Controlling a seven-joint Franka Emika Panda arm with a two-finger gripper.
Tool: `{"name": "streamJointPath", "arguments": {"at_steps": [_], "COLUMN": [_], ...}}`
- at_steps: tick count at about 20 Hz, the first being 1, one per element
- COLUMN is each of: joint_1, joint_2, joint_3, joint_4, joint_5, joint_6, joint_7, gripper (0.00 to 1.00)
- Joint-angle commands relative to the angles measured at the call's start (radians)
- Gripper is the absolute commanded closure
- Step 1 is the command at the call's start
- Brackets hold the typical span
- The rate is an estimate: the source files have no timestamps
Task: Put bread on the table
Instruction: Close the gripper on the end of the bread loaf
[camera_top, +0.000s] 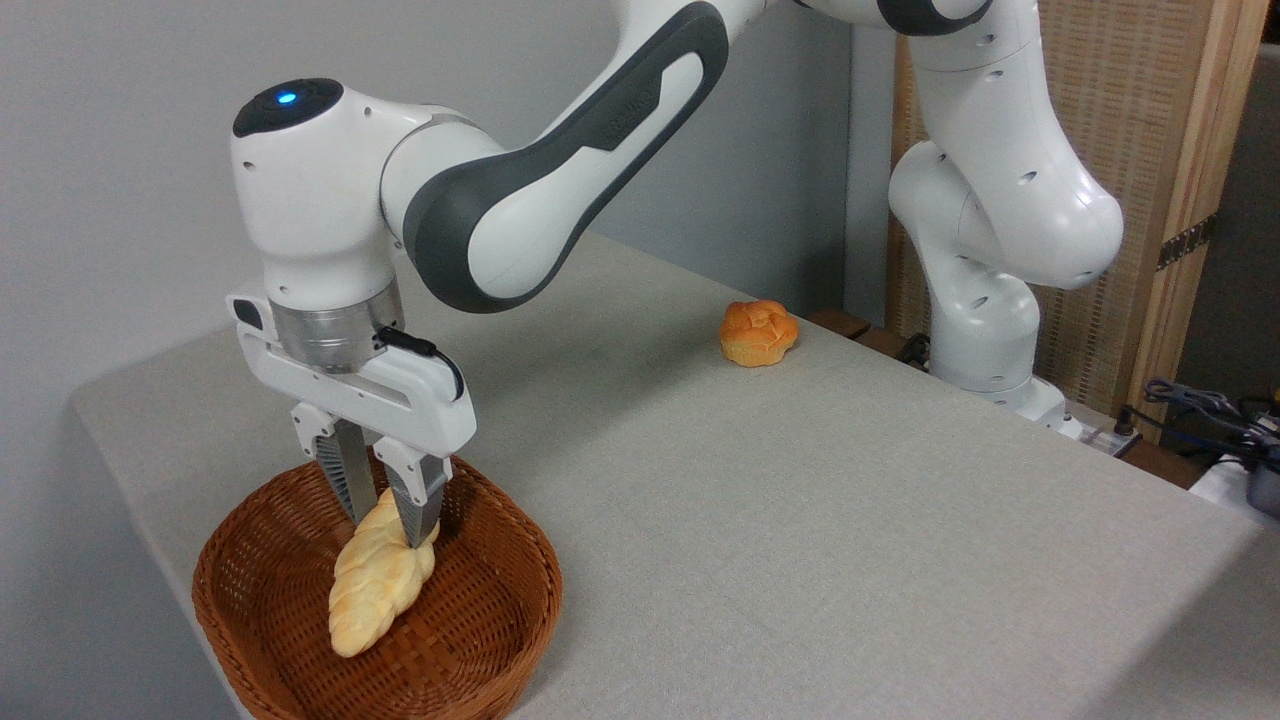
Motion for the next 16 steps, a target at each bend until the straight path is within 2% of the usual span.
{"name": "streamJointPath", "arguments": {"at_steps": [1,5,16], "joint_1": [-0.003,-0.003,0.002], "joint_2": [-0.004,-0.009,-0.026], "joint_3": [0.007,0.008,0.019], "joint_4": [0.007,0.007,0.009], "joint_5": [0.010,0.010,0.010], "joint_6": [0.016,0.013,0.013], "joint_7": [0.001,0.001,-0.002], "gripper": [0.75,0.80,0.79]}}
